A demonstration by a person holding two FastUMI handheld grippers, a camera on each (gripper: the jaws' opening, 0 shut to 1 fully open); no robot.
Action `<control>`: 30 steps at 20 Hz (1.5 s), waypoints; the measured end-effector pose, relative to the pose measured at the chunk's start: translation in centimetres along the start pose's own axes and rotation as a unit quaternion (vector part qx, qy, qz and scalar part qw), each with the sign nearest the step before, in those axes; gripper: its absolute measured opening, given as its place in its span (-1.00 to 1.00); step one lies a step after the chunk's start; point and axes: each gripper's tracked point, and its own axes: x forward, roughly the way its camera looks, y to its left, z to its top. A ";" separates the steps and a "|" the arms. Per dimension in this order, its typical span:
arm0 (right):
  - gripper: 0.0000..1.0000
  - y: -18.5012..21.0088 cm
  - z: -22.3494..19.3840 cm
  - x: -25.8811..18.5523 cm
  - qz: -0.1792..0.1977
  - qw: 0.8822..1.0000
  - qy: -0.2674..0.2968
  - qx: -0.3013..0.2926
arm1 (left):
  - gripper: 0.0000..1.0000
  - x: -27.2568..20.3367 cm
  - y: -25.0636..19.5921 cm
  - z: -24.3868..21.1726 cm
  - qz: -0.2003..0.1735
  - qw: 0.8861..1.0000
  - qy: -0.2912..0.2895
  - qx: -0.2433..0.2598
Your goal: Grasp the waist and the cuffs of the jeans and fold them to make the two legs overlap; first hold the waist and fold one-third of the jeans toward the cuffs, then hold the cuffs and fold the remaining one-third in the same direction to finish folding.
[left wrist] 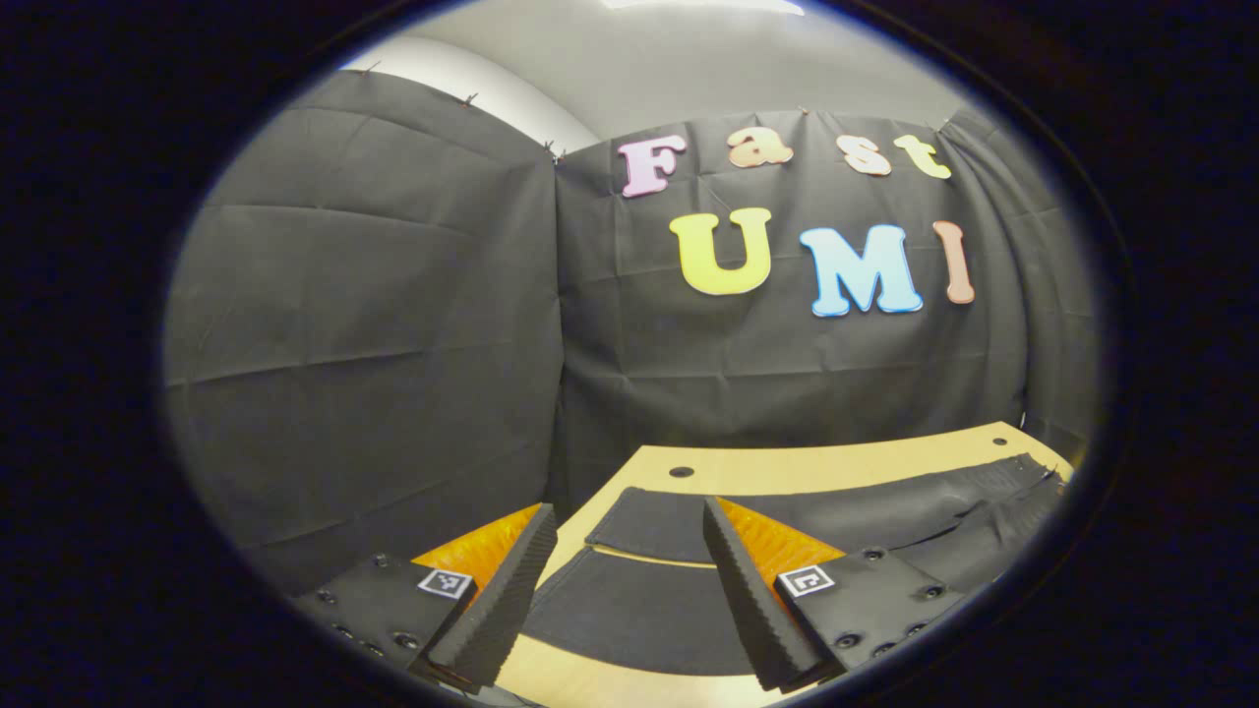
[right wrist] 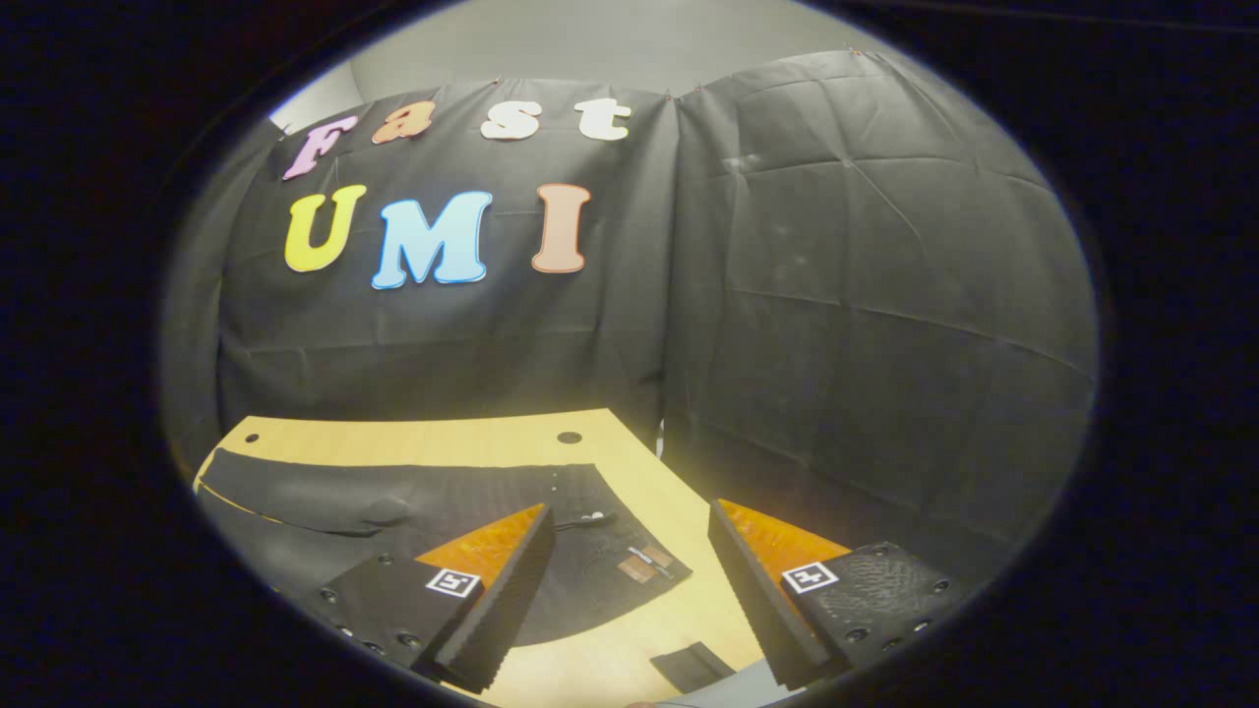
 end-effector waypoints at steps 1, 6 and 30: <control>0.89 0.3 -0.2 0.0 0.004 1.000 0.005 0.005 | 0.93 0.4 0.1 -0.3 -0.001 1.000 0.010 -0.007; 0.90 0.9 -1.7 1.6 0.005 0.998 0.051 0.027 | 0.94 1.7 1.6 -4.4 0.019 0.993 0.095 -0.072; 0.92 5.9 -10.8 6.0 0.036 0.899 0.318 0.299 | 0.96 4.9 10.0 -21.8 0.158 0.799 0.427 -0.393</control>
